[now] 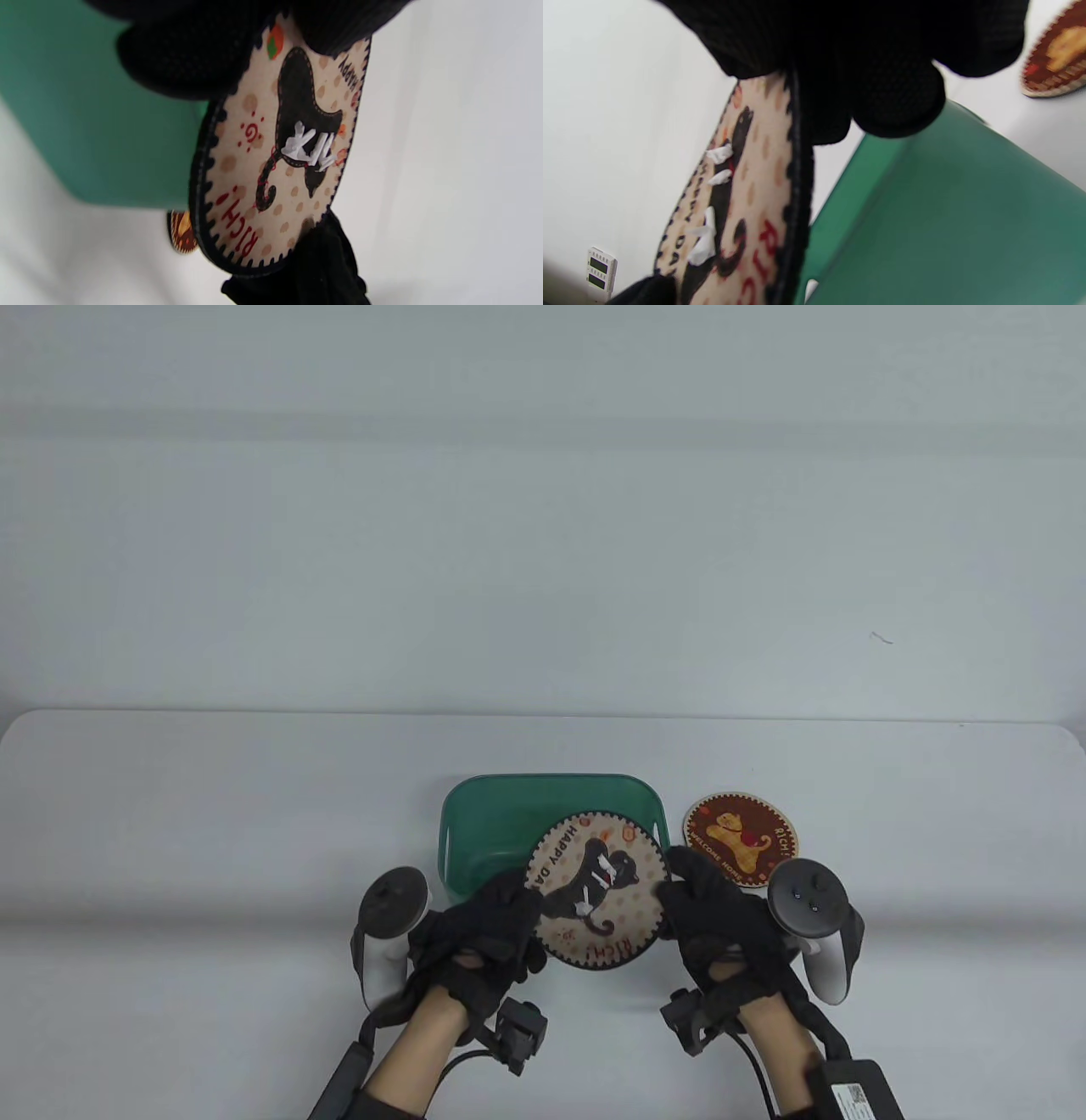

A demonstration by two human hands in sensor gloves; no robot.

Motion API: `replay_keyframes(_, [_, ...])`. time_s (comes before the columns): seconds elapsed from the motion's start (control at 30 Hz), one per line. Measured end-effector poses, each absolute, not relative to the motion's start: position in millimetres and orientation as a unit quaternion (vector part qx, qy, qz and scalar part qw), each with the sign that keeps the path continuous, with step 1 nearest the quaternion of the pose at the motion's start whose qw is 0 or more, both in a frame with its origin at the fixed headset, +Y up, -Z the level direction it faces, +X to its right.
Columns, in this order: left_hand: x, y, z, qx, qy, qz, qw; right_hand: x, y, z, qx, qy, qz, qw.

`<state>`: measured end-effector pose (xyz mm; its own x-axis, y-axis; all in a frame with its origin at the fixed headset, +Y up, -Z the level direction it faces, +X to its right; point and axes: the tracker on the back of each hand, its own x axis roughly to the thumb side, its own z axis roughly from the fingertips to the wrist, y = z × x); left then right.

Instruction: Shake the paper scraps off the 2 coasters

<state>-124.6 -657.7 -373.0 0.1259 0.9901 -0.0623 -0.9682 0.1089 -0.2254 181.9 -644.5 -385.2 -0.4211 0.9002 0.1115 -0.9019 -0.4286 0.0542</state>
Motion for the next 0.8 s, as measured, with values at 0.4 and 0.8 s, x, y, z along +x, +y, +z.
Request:
replay_keyframes(0.4, [-135.5, -625.8, -419.5, -0.022, -0.014, 0.605, 0.796, 157.0, -617.3, -438.5, 0.028, -0.044, 0.883, 0.466])
replay_keyframes(0.8, [-159.3, -639.8, -436.5, 0.006, 0.025, 0.565, 0.825, 169.0, -634.3, -399.2, 0.015, -0.071, 0.882, 0.466])
